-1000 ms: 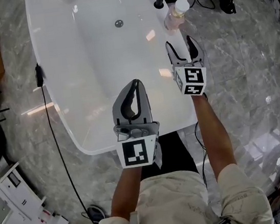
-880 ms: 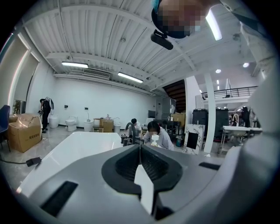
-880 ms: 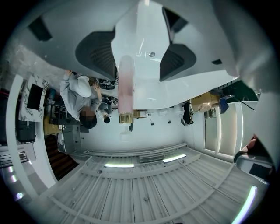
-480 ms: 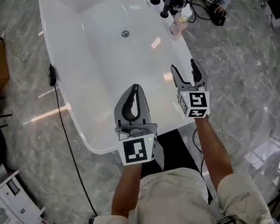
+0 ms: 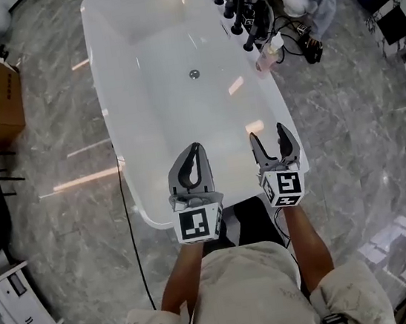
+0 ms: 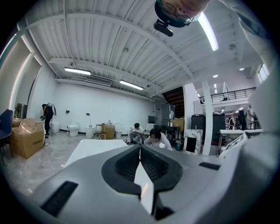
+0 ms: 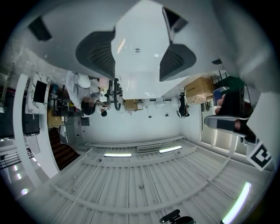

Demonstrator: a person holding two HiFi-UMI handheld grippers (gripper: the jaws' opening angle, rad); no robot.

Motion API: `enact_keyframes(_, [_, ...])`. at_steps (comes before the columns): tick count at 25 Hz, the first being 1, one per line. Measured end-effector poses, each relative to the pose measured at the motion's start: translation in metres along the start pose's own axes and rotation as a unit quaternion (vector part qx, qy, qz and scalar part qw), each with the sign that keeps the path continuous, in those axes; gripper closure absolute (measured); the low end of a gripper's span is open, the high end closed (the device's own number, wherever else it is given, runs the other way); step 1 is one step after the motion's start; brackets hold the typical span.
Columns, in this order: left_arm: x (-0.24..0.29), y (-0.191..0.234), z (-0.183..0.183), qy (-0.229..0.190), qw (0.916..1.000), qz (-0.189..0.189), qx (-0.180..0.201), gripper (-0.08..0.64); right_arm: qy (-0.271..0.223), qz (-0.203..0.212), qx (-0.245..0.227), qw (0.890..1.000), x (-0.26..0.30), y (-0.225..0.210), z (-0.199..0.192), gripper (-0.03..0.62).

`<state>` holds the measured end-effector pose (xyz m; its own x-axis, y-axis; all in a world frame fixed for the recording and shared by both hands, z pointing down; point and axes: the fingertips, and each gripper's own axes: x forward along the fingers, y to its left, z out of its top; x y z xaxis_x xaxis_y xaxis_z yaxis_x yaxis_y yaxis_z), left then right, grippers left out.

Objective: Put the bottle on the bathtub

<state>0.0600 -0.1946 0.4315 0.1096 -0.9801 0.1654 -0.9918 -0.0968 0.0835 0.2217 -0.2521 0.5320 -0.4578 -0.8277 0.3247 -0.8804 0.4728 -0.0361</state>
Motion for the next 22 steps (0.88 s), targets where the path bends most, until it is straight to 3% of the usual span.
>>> enact_keyframes(10, [-0.047, 0.056, 0.047, -0.04, 0.9989, 0.002, 0.024, 0.551, -0.068, 0.03, -0.035, 0.997, -0.046, 0.087, 0.081, 0.311])
enact_keyframes(17, [-0.081, 0.089, 0.092, -0.077, 0.9956, 0.013, 0.051, 0.551, -0.151, 0.033, -0.049, 0.987, -0.066, 0.124, 0.155, 0.311])
enact_keyframes(22, [-0.102, 0.098, 0.134, -0.115, 0.9902, 0.016, 0.078, 0.551, -0.173, 0.027, -0.051, 0.983, -0.081, 0.138, 0.204, 0.311])
